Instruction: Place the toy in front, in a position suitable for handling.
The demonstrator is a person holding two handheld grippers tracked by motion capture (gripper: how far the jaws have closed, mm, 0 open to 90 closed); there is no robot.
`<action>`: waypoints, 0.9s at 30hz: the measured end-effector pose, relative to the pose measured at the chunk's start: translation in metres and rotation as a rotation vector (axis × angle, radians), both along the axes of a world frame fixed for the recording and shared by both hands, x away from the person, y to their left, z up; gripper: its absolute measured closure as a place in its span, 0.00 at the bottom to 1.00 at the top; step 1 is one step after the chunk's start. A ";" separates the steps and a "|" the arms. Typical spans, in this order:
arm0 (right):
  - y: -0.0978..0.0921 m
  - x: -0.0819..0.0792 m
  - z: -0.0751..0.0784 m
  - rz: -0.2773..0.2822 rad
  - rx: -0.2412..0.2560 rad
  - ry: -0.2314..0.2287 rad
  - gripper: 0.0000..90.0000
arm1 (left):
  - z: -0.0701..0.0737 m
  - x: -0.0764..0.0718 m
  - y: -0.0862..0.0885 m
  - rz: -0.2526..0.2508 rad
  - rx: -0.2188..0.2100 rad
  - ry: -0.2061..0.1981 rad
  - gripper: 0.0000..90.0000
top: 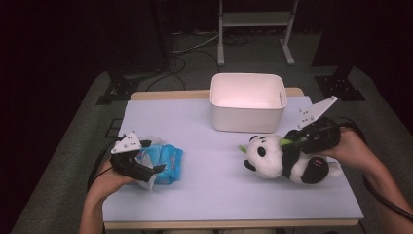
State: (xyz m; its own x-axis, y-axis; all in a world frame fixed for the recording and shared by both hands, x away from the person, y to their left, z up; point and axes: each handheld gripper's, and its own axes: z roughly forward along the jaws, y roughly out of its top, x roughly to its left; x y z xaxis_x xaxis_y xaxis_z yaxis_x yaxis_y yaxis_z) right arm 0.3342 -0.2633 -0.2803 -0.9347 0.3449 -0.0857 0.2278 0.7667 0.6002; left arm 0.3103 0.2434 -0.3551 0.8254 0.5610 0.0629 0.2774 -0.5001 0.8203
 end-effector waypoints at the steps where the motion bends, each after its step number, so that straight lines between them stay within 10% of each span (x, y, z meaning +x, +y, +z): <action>1: 0.004 0.001 0.000 0.011 0.003 0.000 0.79 | 0.000 0.000 0.000 0.000 0.000 0.000 0.03; 27: 0.107 0.035 -0.006 0.194 0.024 0.023 0.79 | -0.001 0.000 0.002 -0.003 -0.009 0.009 0.03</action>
